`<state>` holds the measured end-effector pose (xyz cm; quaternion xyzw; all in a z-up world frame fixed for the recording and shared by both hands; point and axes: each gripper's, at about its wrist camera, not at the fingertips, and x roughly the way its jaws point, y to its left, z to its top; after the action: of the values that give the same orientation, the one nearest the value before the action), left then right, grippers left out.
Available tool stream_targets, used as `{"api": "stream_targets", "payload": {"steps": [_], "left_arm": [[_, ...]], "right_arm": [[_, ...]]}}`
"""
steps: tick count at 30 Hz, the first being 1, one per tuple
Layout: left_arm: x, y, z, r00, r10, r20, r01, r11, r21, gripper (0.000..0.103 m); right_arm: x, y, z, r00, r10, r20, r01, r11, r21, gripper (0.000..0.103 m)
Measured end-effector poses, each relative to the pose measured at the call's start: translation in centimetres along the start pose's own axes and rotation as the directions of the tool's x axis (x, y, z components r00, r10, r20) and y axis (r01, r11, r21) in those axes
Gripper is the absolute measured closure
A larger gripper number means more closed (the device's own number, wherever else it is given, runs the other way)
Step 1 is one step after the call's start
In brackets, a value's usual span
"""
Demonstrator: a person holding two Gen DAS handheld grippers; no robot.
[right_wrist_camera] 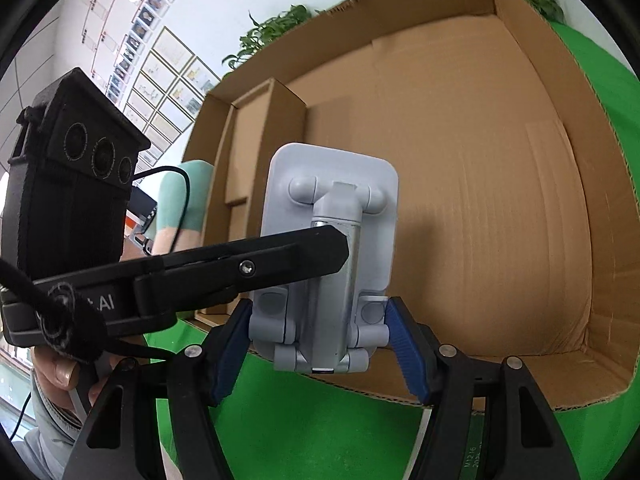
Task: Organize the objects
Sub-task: 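Carry the phone stand into the box and set it beside the hair dryer, then open the right gripper and withdraw it from the box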
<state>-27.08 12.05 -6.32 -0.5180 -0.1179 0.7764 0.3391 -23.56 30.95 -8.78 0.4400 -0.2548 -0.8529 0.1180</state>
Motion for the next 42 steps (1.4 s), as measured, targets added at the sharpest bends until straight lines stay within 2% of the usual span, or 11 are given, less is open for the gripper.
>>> {"api": "stream_targets", "payload": {"steps": [11, 14, 21, 29, 32, 34, 36, 37, 38, 39, 42], "left_arm": [[1.2, 0.4, -0.3, 0.994, 0.090, -0.057, -0.091, 0.996, -0.017, 0.076], [-0.4, -0.3, 0.0, 0.988, 0.153, -0.012, -0.153, 0.988, 0.014, 0.077], [-3.3, -0.6, -0.4, 0.988, 0.152, 0.039, -0.154, 0.987, 0.052, 0.076], [-5.3, 0.0, -2.7, 0.980, 0.177, 0.090, -0.183, 0.981, 0.060, 0.076], [-7.0, 0.1, -3.8, 0.966, 0.212, 0.150, -0.225, 0.972, 0.074, 0.076], [-8.4, -0.2, -4.7, 0.943, 0.253, 0.218, -0.276, 0.958, 0.082, 0.073], [-9.3, -0.9, -5.6, 0.905, 0.298, 0.303, -0.337, 0.937, 0.086, 0.067], [-9.9, -1.1, -6.3, 0.884, 0.317, 0.345, -0.364, 0.928, 0.080, 0.051], [-10.6, -1.3, -7.1, 0.856, 0.333, 0.396, -0.387, 0.920, 0.064, 0.028], [-11.3, -1.5, -8.1, 0.822, 0.345, 0.454, -0.407, 0.913, 0.042, 0.019], [-11.8, -2.6, -10.0, 0.732, 0.421, 0.535, -0.503, 0.864, 0.008, 0.014]], "right_arm": [[1.4, 0.0, -0.1, 0.995, -0.062, -0.076, 0.062, 0.998, -0.001, 0.040], [1.7, 0.2, 0.1, 0.994, -0.081, -0.078, 0.081, 0.997, -0.002, 0.040], [3.5, 0.0, -0.1, 0.980, -0.164, -0.111, 0.165, 0.986, 0.003, 0.039], [4.1, 0.4, 0.7, 0.980, -0.166, -0.105, 0.168, 0.986, 0.007, 0.036], [2.8, 1.2, 0.7, 0.984, -0.162, -0.070, 0.161, 0.987, -0.023, 0.027], [1.3, 2.1, 0.2, 0.979, -0.203, -0.005, 0.202, 0.977, -0.066, 0.015], [-0.6, 3.3, -0.8, 0.957, -0.278, 0.088, 0.286, 0.952, -0.109, 0.003], [-1.3, 3.8, -1.4, 0.943, -0.308, 0.130, 0.322, 0.940, -0.114, 0.000], [-1.5, 4.4, -2.1, 0.925, -0.339, 0.171, 0.359, 0.927, -0.109, 0.000], [-2.1, 4.9, -2.7, 0.903, -0.376, 0.207, 0.401, 0.911, -0.095, 0.000], [-3.6, 6.5, -5.1, 0.860, -0.428, 0.277, 0.468, 0.878, -0.097, 0.000]]}}
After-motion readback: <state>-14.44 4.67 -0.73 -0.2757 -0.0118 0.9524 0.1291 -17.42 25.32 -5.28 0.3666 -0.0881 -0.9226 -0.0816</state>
